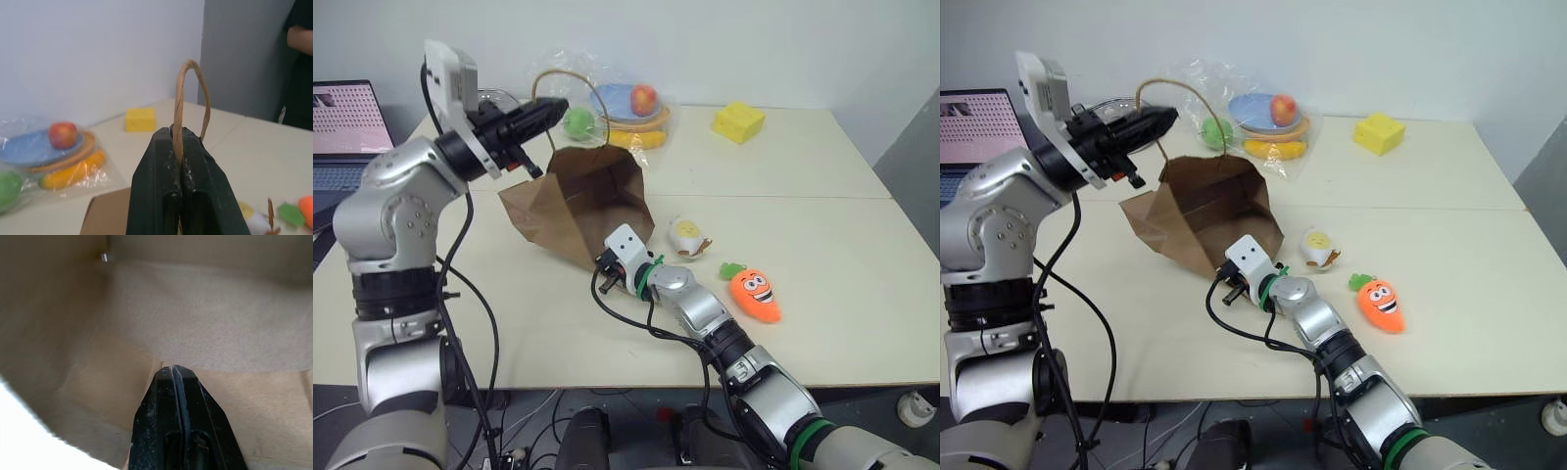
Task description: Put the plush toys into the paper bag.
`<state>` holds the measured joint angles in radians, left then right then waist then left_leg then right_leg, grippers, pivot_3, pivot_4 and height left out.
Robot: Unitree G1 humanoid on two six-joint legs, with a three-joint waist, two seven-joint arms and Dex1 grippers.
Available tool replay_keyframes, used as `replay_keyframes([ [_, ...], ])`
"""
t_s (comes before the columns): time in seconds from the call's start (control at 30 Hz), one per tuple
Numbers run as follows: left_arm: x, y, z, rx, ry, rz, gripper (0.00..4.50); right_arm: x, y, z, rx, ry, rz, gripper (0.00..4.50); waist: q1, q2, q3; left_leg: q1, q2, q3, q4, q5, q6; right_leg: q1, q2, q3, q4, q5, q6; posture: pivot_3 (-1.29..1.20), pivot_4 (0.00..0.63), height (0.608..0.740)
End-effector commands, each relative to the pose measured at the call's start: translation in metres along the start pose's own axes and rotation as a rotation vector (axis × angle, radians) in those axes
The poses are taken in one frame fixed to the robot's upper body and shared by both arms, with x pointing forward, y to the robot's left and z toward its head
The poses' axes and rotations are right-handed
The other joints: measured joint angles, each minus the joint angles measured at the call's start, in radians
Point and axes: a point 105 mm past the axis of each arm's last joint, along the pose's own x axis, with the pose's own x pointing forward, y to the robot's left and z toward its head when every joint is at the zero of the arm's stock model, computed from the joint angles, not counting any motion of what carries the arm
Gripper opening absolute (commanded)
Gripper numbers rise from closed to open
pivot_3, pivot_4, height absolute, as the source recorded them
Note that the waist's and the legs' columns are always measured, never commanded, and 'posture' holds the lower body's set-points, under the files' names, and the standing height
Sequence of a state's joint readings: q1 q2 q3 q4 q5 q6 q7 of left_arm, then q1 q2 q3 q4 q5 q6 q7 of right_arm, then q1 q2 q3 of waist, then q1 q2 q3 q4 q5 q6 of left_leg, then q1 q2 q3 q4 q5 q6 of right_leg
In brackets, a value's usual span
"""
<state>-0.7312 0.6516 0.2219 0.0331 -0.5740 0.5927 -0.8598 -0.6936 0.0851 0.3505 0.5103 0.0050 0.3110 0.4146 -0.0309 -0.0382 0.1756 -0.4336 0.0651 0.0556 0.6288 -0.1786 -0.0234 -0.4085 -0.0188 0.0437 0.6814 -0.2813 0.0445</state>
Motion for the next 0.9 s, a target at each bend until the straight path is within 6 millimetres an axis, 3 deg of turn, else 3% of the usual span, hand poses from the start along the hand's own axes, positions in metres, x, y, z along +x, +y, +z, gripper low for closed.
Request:
replay_keyframes([
  [0.03, 0.001, -0.011, 0.006, 0.077, -0.009, -0.042, 0.0, -0.012, -0.005, 0.028, 0.047, -0.133, 0.0, 0.02, 0.003, 0.0, 0.0, 0.0, 0.0, 0.0, 0.0, 0.0, 0.0, 0.0, 0.0, 0.0, 0.0, 0.0, 0.0, 0.0, 0.15, 0.74],
  [0.17, 0.001, -0.019, -0.015, 0.11, 0.07, -0.093, 0.0, -0.045, -0.017, 0.059, 0.065, -0.28, -0.048, 0.02, 0.0, 0.0, 0.0, -0.001, -0.001, 0.001, 0.0, 0.0, 0.0, 0.0, -0.001, 0.001, -0.001, 0.0, 0.0, 0.0, 0.15, 0.74],
  [0.27, 0.002, -0.02, -0.02, 0.12, 0.079, -0.102, 0.0, -0.067, -0.018, 0.071, 0.077, -0.333, -0.046, 0.02, 0.0, 0.0, 0.0, -0.001, 0.0, 0.0, -0.001, -0.001, -0.001, -0.001, -0.001, 0.0, -0.001, 0.0, 0.0, 0.0, 0.15, 0.74],
  [0.33, 0.002, -0.021, -0.023, 0.119, 0.09, -0.115, 0.0, -0.093, -0.016, 0.08, 0.096, -0.399, -0.016, 0.37, 0.0, 0.0, 0.0, -0.001, 0.0, 0.0, -0.001, -0.001, -0.001, -0.001, 0.0, 0.0, -0.001, 0.0, 0.0, 0.0, 0.15, 0.74],
  [0.4, 0.003, -0.023, -0.025, 0.117, 0.096, -0.124, 0.0, -0.134, -0.024, 0.087, 0.11, -0.467, -0.058, 0.8, 0.004, 0.0, 0.0, -0.001, 0.0, 0.0, -0.002, -0.001, -0.001, -0.001, 0.0, -0.001, -0.001, 0.0, 0.0, 0.0, 0.15, 0.74],
  [0.47, 0.003, -0.024, -0.027, 0.123, 0.103, -0.132, 0.0, -0.157, -0.027, 0.088, 0.11, -0.482, -0.101, 1.53, 0.006, 0.0, 0.0, -0.002, -0.001, -0.001, -0.002, -0.001, -0.002, 0.0, -0.001, -0.001, -0.002, 0.0, 0.0, 0.0, 0.15, 0.74],
  [0.5, 0.003, -0.024, -0.027, 0.119, 0.102, -0.132, 0.0, -0.169, -0.033, 0.084, 0.101, -0.467, -0.15, 1.93, 0.005, 0.0, 0.0, -0.002, -0.001, 0.0, -0.002, -0.001, -0.002, 0.0, -0.001, 0.0, -0.002, 0.0, 0.0, 0.0, 0.15, 0.74],
  [0.6, 0.004, -0.025, -0.028, 0.106, 0.098, -0.137, 0.0, -0.215, -0.059, 0.041, -0.008, -0.289, -0.391, 2.91, 0.006, -0.001, 0.0, -0.001, -0.001, 0.001, -0.001, -0.001, -0.002, 0.001, -0.002, 0.0, -0.003, -0.001, 0.0, 0.0, 0.15, 0.74],
  [0.73, 0.006, -0.027, -0.03, 0.1, 0.102, -0.148, 0.0, -0.253, -0.067, 0.006, 0.122, -0.213, -0.569, 4.28, 0.006, -0.001, -0.001, 0.0, -0.001, 0.0, -0.001, -0.001, -0.002, 0.001, -0.001, 0.0, -0.003, -0.002, -0.002, 0.0, 0.15, 0.74],
  [0.9, 0.009, -0.026, -0.029, 0.099, 0.102, -0.155, 0.0, -0.265, -0.055, -0.024, 0.171, -0.092, -0.64, 4.45, -0.006, -0.001, -0.001, 0.002, 0.0, 0.0, -0.001, -0.001, -0.002, 0.001, 0.0, 0.001, -0.001, -0.002, -0.001, 0.0, 0.15, 0.74],
])
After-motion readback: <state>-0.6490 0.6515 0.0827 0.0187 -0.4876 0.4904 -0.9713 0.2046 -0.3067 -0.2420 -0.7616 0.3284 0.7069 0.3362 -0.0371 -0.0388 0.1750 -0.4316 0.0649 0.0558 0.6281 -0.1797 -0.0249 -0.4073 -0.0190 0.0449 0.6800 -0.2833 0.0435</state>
